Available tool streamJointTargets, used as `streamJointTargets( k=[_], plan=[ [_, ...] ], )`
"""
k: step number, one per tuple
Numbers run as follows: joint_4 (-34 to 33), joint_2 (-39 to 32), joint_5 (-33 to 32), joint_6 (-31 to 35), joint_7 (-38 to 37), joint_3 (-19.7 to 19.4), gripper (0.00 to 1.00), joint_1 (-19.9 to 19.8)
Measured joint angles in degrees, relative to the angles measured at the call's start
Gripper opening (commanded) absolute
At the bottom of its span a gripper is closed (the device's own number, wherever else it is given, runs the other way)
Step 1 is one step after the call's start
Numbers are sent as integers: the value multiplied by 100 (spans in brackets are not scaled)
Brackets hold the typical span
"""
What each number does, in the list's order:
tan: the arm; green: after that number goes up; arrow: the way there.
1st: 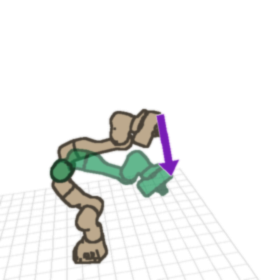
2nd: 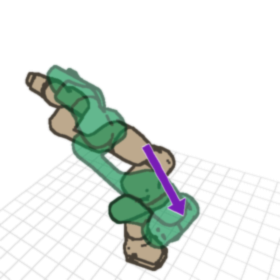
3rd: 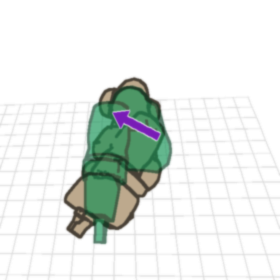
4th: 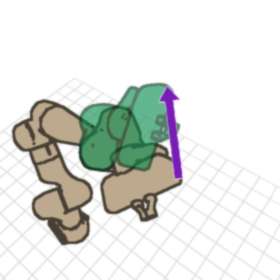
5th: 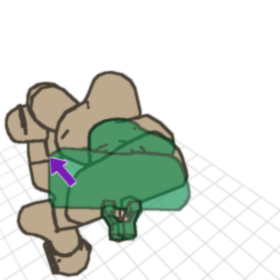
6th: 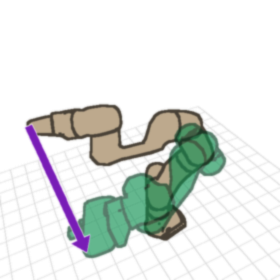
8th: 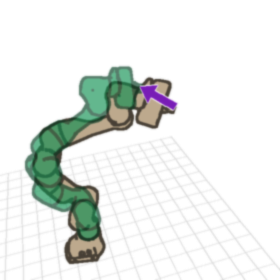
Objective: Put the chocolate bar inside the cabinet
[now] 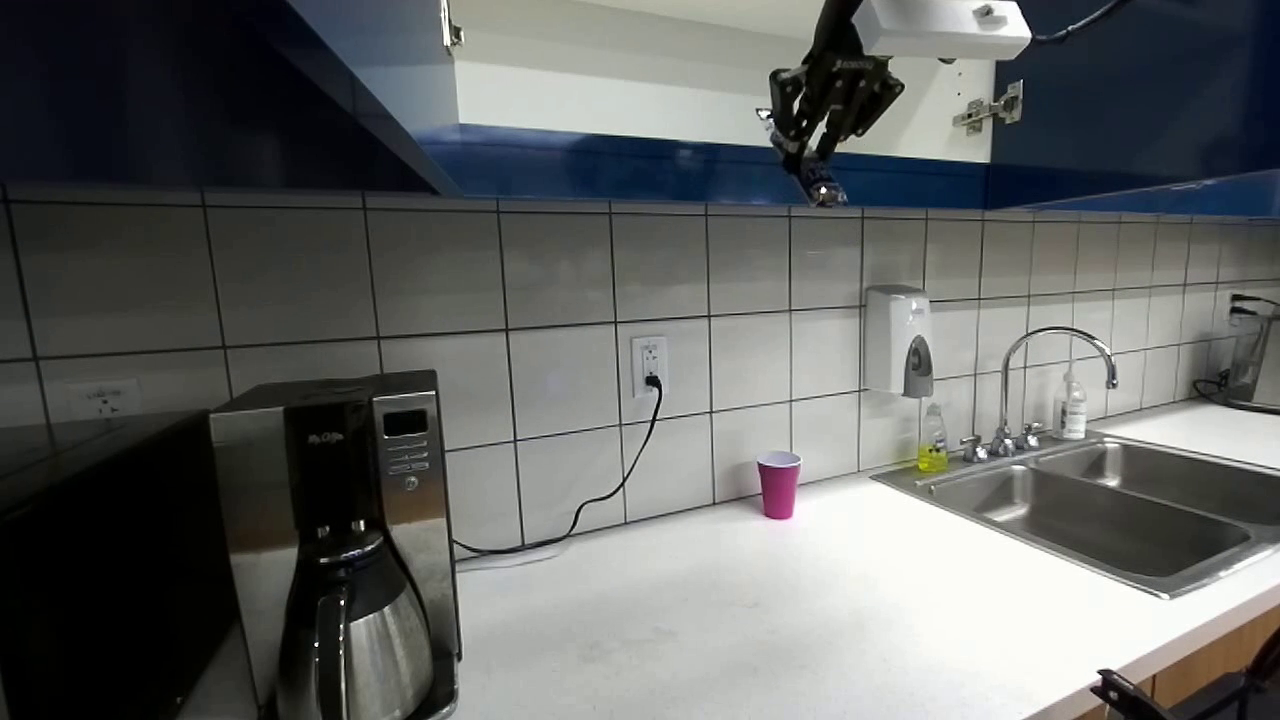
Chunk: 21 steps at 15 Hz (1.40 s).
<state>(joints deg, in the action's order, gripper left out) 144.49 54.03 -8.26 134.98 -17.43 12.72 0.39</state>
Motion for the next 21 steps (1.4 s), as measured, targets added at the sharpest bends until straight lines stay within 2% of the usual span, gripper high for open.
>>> streamJointTargets(
  k=[8, 14, 21],
  plan=[
    [-899, -340, 45, -77, -24, -13, 8, -294],
    [-1782, -1232, 184, -208, -37, -118, 8, -383],
    [-2959, -2315, 251, -663, -87, -271, 8, -391]
  ],
)
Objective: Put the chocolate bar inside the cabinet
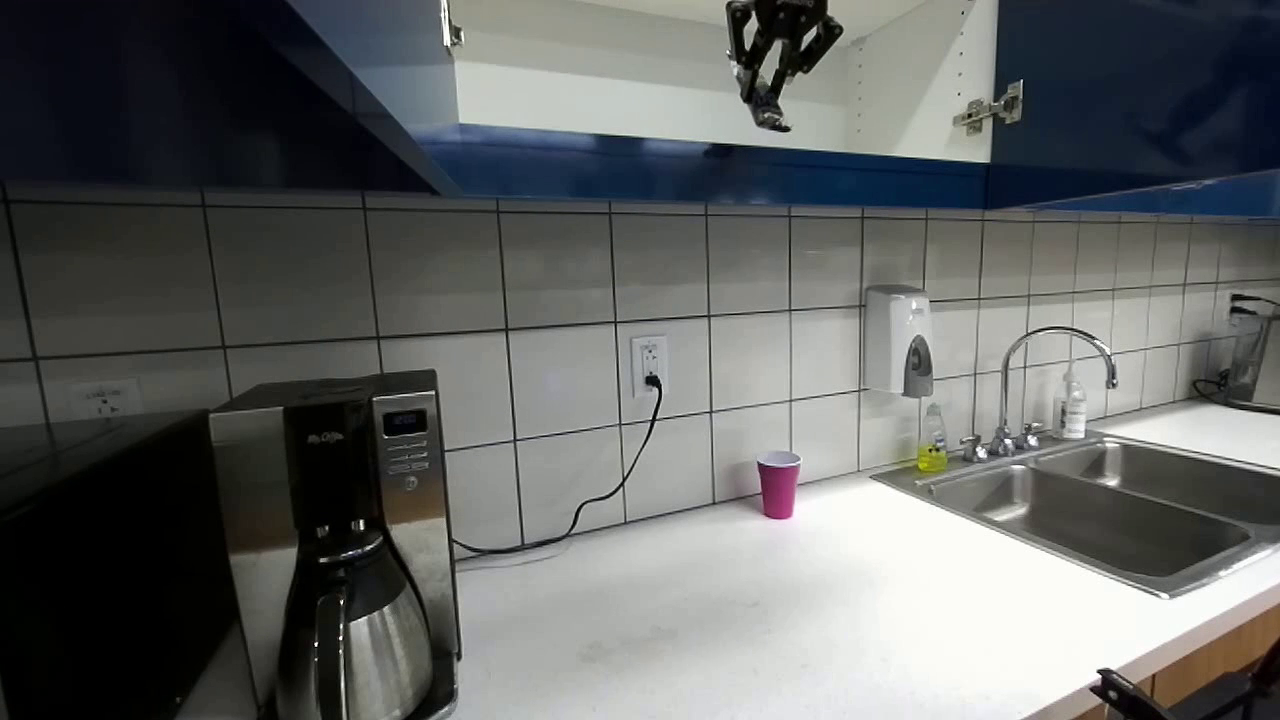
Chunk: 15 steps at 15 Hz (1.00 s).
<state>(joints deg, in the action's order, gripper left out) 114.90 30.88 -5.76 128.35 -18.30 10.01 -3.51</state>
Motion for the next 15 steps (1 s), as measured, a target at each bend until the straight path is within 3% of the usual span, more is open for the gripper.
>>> streamJointTargets(
  k=[15],
  plan=[
    [-2138, -2014, 0, -772, -327, -121, 8, 61]
  ],
)
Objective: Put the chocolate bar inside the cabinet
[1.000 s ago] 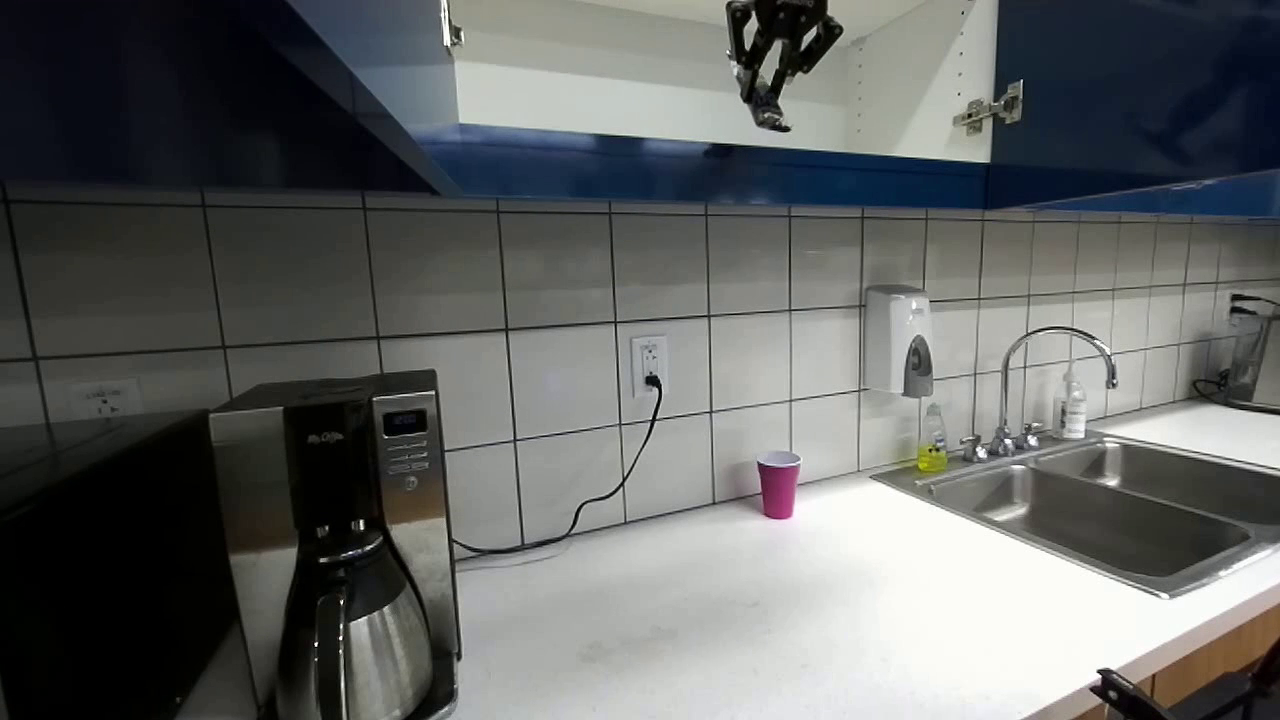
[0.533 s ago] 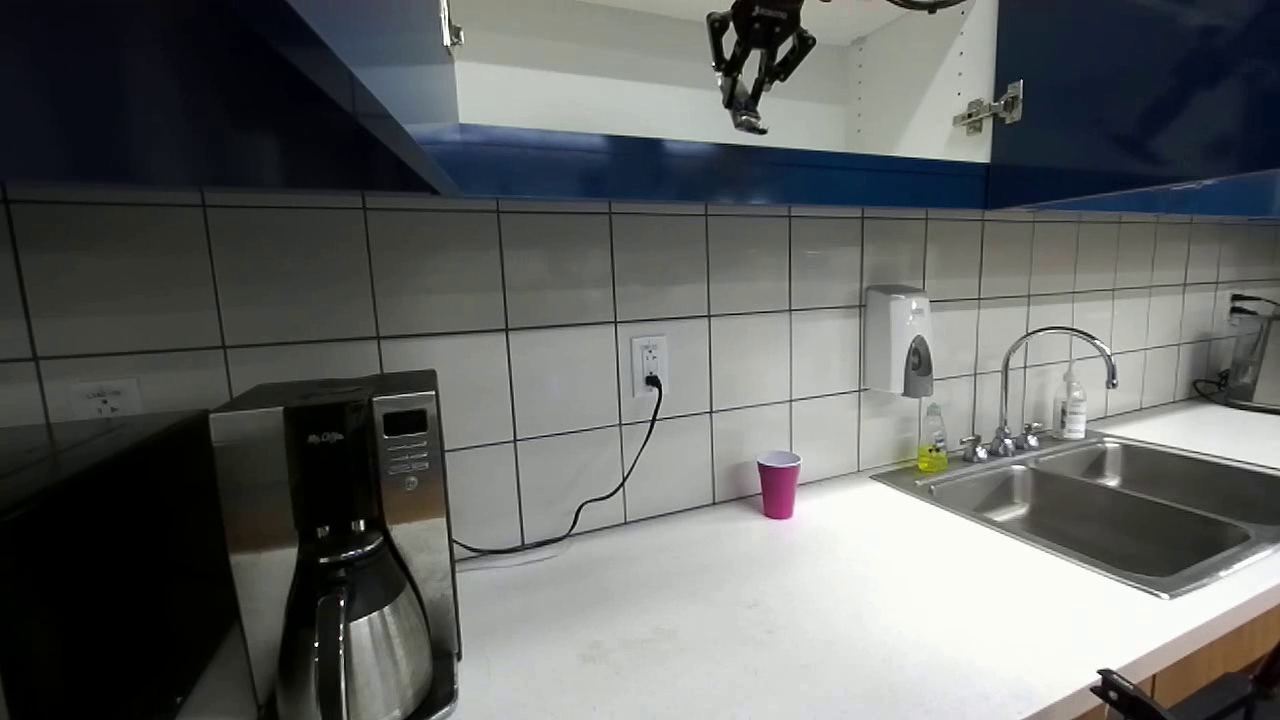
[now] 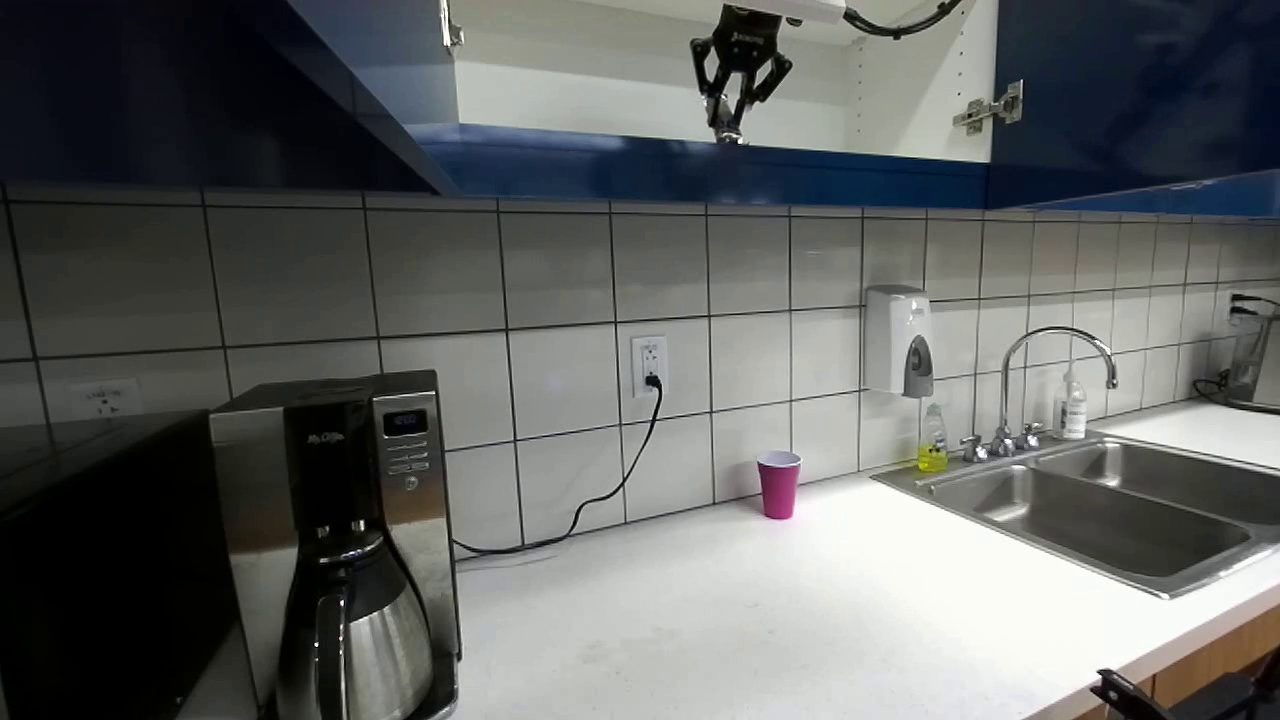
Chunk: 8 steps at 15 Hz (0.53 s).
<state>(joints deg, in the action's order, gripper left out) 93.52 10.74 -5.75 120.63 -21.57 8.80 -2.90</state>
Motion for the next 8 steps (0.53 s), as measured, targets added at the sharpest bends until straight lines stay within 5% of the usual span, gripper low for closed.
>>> streamJointTargets(
  k=[2, 3, 4, 8],
  plan=[
    [-209, -191, 0, -70, -34, -42, 8, 22],
    [-309, -279, 0, -113, -46, -63, 58, 32],
    [-411, -361, 0, -168, -70, -85, 59, 42],
    [-721, -622, -3, -310, -161, -174, 88, 90]
  ],
)
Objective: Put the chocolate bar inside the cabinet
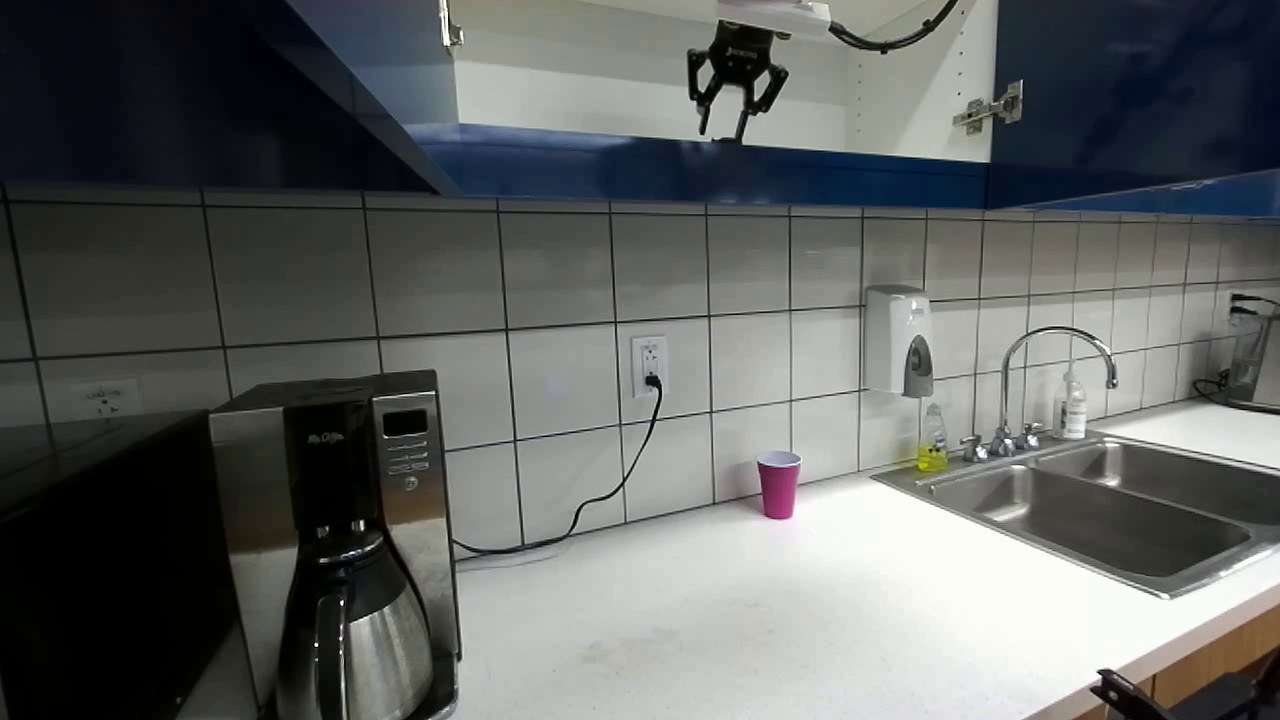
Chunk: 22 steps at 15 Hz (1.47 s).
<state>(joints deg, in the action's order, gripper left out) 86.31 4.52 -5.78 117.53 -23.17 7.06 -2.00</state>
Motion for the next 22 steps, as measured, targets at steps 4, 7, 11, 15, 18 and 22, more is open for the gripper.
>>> streamJointTargets(
  k=[4, 7, 11, 15, 18, 22],
  plan=[
    [-110, -84, -2, -75, -75, -86, 100, 64],
    [-104, -83, -2, -81, -104, -104, 100, 64],
    [95, 27, -4, -48, -106, -106, 100, 63],
    [745, 467, -53, 209, -106, -103, 100, 95],
    [1277, 882, -175, 554, -107, -88, 100, 138],
    [1931, 1428, -303, 958, -107, -32, 100, 142]
  ],
)
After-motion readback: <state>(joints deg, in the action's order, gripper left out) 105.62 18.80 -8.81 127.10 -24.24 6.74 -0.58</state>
